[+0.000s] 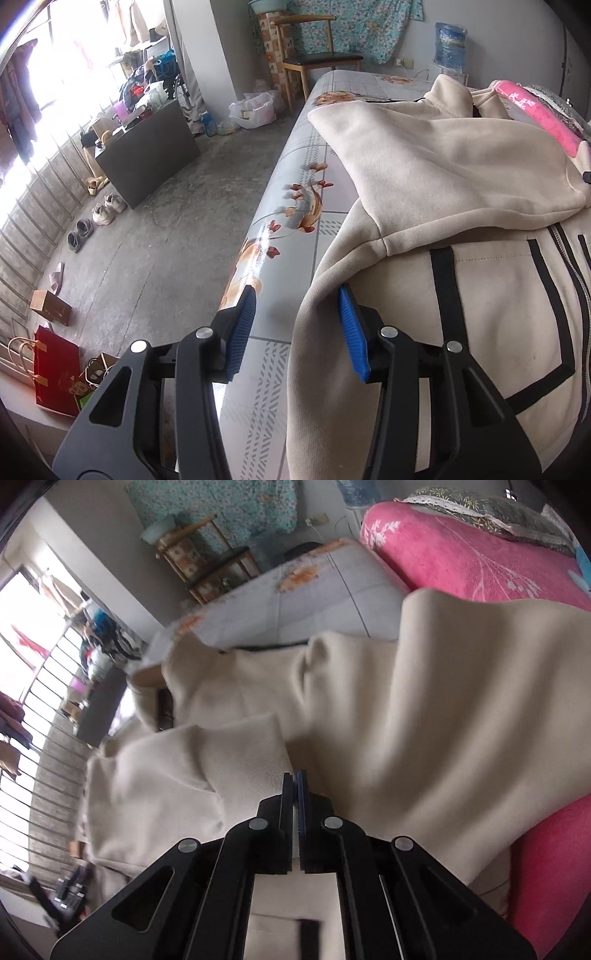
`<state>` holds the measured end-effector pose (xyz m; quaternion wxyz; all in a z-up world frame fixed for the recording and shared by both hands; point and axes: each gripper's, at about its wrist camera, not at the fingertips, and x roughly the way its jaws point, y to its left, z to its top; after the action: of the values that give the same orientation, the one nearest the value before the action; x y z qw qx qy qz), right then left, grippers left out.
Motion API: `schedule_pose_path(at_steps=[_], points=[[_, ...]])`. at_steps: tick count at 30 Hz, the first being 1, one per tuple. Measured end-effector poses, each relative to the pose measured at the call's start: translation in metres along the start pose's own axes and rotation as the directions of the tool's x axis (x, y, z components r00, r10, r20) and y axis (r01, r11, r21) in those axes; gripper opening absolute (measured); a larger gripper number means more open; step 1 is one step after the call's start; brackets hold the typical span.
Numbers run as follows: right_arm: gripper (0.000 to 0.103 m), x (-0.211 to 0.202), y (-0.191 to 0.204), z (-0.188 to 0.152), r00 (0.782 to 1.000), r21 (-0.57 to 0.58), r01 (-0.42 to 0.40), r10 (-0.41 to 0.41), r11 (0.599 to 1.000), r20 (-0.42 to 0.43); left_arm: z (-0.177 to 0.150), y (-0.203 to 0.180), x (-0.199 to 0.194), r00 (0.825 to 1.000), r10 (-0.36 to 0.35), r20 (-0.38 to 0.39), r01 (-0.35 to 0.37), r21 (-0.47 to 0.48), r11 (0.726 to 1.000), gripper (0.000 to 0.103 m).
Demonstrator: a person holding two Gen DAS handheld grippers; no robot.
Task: Fold large clothes
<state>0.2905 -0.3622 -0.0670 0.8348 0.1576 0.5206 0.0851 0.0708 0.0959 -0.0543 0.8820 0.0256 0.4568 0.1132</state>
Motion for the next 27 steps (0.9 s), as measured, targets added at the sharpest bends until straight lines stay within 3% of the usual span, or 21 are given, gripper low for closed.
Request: schedule_pose_path(at_steps=[3, 5, 6, 9, 10, 11, 14, 19, 20, 21, 24, 27], points=[[0.003, 0.005, 0.008, 0.001, 0.999, -0.089, 0.041, -0.042, 0.995, -0.016, -0.001, 0.001, -0.001, 1.0, -0.009, -0.005, 0.009, 0.002, 1.0, 0.044], [0.003, 0.002, 0.015, 0.003, 0.992, -0.141, 0.12, -0.124, 0.983, -0.016, 0.001, 0.005, -0.005, 0.999, -0.045, -0.018, 0.045, 0.001, 0.999, 0.044], [0.003, -0.002, 0.016, 0.004, 0.992, -0.154, 0.118, -0.122, 0.981, -0.016, 0.002, 0.009, -0.009, 0.998, -0.058, -0.016, 0.058, -0.003, 0.998, 0.044], [0.011, -0.009, 0.014, 0.012, 0.998, -0.097, -0.016, 0.011, 0.995, -0.055, 0.017, 0.02, -0.032, 0.989, -0.143, 0.039, 0.144, -0.015, 0.989, 0.044], [0.021, -0.005, 0.014, 0.017, 0.997, -0.077, -0.047, 0.041, 0.996, -0.07, 0.024, 0.02, -0.036, 0.986, -0.16, 0.056, 0.161, -0.016, 0.987, 0.044], [0.028, -0.002, 0.014, 0.021, 0.996, -0.074, -0.05, 0.044, 0.996, -0.073, 0.036, 0.02, -0.039, 0.979, -0.188, 0.077, 0.189, -0.015, 0.982, 0.044], [0.028, 0.017, 0.02, 0.033, 0.997, -0.105, -0.016, 0.007, 0.994, -0.08, 0.074, 0.013, -0.027, 0.965, -0.236, 0.113, 0.24, -0.028, 0.97, 0.044], [0.026, 0.044, 0.029, 0.032, 0.993, -0.152, 0.006, -0.024, 0.988, -0.117, 0.108, -0.027, 0.016, 0.965, -0.248, 0.081, 0.247, 0.027, 0.969, 0.044], [0.009, 0.045, 0.031, 0.03, 0.993, -0.169, 0.02, -0.039, 0.985, -0.107, 0.111, -0.04, 0.028, 0.966, -0.253, 0.06, 0.249, 0.057, 0.967, 0.044], [0.006, 0.041, 0.035, 0.027, 0.995, -0.185, 0.038, -0.054, 0.982, -0.082, 0.112, -0.045, 0.034, 0.965, -0.26, 0.043, 0.257, 0.066, 0.964, 0.044], [0.005, 0.007, 0.047, 0.025, 0.997, -0.219, 0.078, -0.071, 0.972, 0.041, 0.107, -0.06, 0.056, 0.967, -0.254, -0.011, 0.254, 0.087, 0.963, 0.041], [0.005, -0.033, 0.056, 0.019, 0.982, -0.219, 0.105, -0.067, 0.97, 0.175, 0.101, -0.059, 0.062, 0.97, -0.244, -0.022, 0.245, 0.075, 0.967, 0.041]])
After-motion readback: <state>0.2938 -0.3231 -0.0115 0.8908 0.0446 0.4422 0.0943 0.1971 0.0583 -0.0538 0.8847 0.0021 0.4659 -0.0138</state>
